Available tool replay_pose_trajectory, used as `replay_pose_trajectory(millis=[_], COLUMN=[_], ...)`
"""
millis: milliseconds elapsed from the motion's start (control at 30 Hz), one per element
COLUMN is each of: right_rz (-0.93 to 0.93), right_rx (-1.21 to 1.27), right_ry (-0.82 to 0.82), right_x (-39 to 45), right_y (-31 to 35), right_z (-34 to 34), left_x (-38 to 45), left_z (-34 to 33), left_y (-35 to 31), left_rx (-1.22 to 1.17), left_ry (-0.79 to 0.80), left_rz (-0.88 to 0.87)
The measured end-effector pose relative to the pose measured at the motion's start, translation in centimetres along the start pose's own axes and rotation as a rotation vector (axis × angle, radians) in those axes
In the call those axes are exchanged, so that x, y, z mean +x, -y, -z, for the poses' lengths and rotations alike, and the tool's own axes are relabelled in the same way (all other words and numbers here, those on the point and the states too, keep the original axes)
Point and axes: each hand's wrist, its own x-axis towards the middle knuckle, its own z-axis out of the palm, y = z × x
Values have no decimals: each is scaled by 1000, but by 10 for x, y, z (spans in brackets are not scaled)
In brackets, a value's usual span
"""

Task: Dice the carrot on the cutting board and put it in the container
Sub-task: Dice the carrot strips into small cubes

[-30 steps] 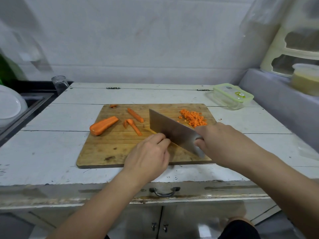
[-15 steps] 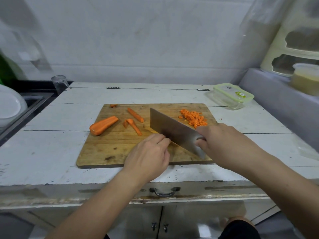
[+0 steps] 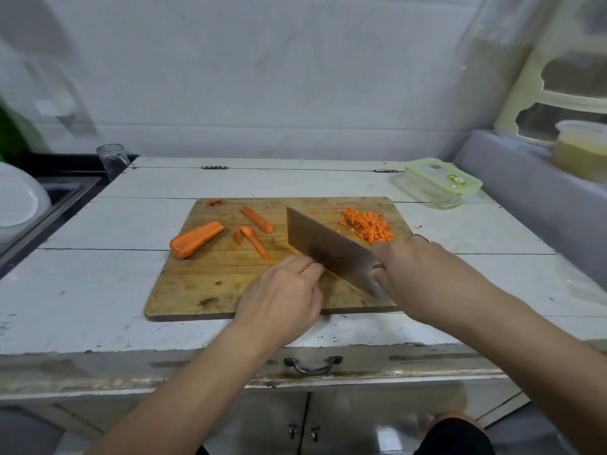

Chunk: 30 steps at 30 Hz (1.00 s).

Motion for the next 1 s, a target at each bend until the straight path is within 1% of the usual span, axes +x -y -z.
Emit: replay_pose_trajectory(millis=[133, 233, 367, 433, 533, 600, 667, 700, 767, 867, 933, 1000], right_rz=[40, 56, -48, -106, -129, -122, -93, -73, -35, 30, 20, -51], right_rx=[-13, 5, 143, 213, 311, 332, 330, 316, 260, 60, 45, 94], right_ry=[40, 16, 48, 30, 4, 1, -1, 1, 36, 41, 11, 9], right_x=[12, 24, 26, 24, 18, 13, 8, 6, -1, -3, 3, 12], right_y=[9, 15, -2, -16, -27, -27, -23, -19, -8, 6, 6, -3], right_z=[-3, -5, -3, 0, 4, 6, 8, 9, 9, 2, -5, -7], left_x=[2, 2, -1, -1, 4, 8, 8, 6, 1, -4, -4, -3], left_z=[1, 2, 3, 3, 11, 19, 28, 32, 38, 40, 40, 40], left_y=[1, 0, -1, -1, -2, -2, 1, 5, 13, 22, 22, 20], left_rx=[-8, -14, -43, -81, -234, -420, -588, -625, -647, -695, -685, -644], left_ry=[0, -9, -5, 2, 0, -5, -41, -73, -137, -198, -190, -169], left_rz=[-2, -13, 10, 38, 163, 300, 431, 485, 569, 647, 661, 654])
